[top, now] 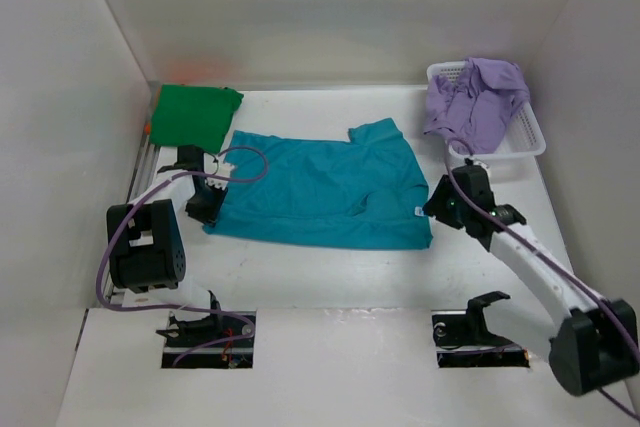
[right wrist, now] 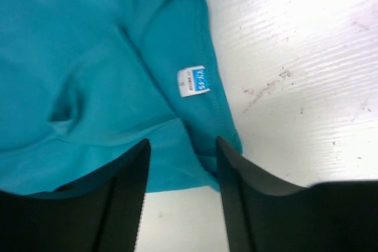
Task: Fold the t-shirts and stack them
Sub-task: Fold the flattened tshirt in 1/3 of the way
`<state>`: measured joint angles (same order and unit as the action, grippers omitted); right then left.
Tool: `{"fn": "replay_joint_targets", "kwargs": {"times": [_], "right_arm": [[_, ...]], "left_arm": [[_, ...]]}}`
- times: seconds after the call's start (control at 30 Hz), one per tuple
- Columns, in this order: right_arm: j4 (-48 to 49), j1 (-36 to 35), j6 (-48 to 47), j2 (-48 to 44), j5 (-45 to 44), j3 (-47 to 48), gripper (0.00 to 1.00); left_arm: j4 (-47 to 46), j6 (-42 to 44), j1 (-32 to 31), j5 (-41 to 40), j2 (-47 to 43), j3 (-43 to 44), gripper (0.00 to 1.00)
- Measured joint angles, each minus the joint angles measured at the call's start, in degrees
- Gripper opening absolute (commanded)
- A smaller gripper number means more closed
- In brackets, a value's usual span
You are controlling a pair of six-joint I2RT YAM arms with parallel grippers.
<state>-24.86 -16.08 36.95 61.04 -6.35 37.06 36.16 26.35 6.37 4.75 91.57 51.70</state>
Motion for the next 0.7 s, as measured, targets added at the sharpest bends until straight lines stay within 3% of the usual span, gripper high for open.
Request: {"fn": "replay_joint_targets", "kwargs": {"times": [0.1, 0.23, 0.5, 0.57, 0.7], "right_arm": [[-2.1, -0.1, 2.1, -7.8, -0.9, -0.7, 0.61], [-4.0, -2.1, 6.7, -11.3, -0.7, -5.3, 0.63], [-3.7, -6.2, 14.5, -4.0, 0.0, -11.4, 0.59], [-2.5, -6.1, 15.4, -3.9, -0.1, -11.8, 0.54], [1.2, -4.6, 15.9, -2.1, 0.9, -11.7, 0.26]], "left_arm": [[-0.4, 0.0, 0.1, -0.3, -0.2, -0.2, 0.27], [-0.8, 0.0, 0.4, -0.5, -0.3, -0.3, 0.32], [-0.9, -0.1, 0.5, -0.5, -0.3, -0.3, 0.28], [-0.8, -0.2, 0.5, 0.1, -0.3, -0.3, 0.23], [-0.3, -0.7, 0.5, 1.4, 0.0, -0.2, 0.11]]}}
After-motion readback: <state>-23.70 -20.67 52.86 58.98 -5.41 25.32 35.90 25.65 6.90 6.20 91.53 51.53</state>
